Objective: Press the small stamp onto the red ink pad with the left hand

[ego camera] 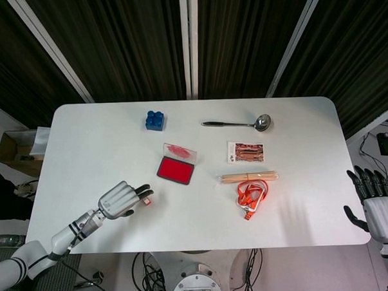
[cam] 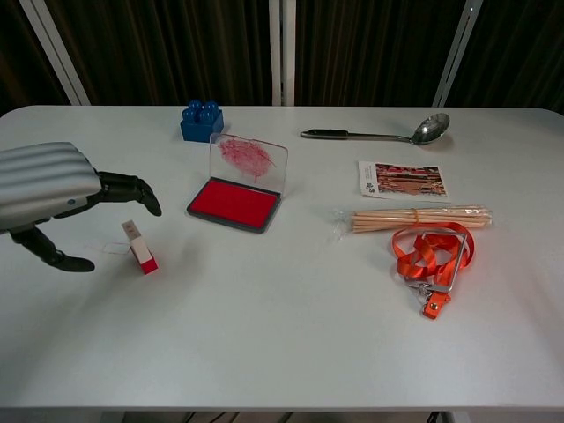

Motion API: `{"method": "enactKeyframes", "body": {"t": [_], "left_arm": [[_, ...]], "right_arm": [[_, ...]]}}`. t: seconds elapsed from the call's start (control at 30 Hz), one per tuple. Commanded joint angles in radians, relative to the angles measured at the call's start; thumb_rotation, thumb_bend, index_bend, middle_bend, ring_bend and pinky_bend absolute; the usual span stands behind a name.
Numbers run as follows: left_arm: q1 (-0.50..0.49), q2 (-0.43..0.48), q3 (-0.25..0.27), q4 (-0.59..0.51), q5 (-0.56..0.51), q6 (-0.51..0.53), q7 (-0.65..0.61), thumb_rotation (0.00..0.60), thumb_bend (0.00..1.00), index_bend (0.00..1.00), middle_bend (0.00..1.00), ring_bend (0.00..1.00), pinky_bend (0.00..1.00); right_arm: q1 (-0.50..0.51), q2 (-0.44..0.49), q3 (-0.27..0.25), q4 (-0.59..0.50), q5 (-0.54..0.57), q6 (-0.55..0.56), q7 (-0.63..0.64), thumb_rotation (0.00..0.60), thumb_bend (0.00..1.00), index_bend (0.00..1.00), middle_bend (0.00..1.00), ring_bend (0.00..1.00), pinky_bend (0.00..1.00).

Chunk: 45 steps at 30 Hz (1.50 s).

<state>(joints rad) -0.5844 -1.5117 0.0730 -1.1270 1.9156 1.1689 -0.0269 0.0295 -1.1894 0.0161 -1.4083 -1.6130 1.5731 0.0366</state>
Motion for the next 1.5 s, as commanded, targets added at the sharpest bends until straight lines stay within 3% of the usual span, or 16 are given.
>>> {"method": "enactKeyframes", "body": {"t": [0.03, 0.67, 1.5], "left_arm": [[-0.02, -0.034, 0.013, 0.042, -0.004, -0.008, -0.016, 0.6, 0.15, 0.28, 0.3, 0.8, 0.99], [-0.057, -0.136, 0.046, 0.198, -0.016, 0.051, -0.047, 0.6, 0.23, 0.44, 0.43, 0.83, 1.0], [-0.073, -0.176, 0.077, 0.268, -0.053, 0.059, -0.053, 0.6, 0.29, 0.5, 0.46, 0.84, 1.0]], "right_arm": [[-0.002, 0.001, 0.001, 0.001, 0.005, 0.0, 0.001, 0.6, 0.23, 0.0, 0.0, 0.0, 0.0], [0.003, -0.003, 0.006, 0.013, 0.02, -0.017, 0.01, 0.6, 0.23, 0.0, 0.0, 0.0, 0.0], [0.004, -0.006, 0.005, 0.023, 0.025, -0.024, 0.016, 0.6, 0.23, 0.0, 0.0, 0.0, 0.0]]}}
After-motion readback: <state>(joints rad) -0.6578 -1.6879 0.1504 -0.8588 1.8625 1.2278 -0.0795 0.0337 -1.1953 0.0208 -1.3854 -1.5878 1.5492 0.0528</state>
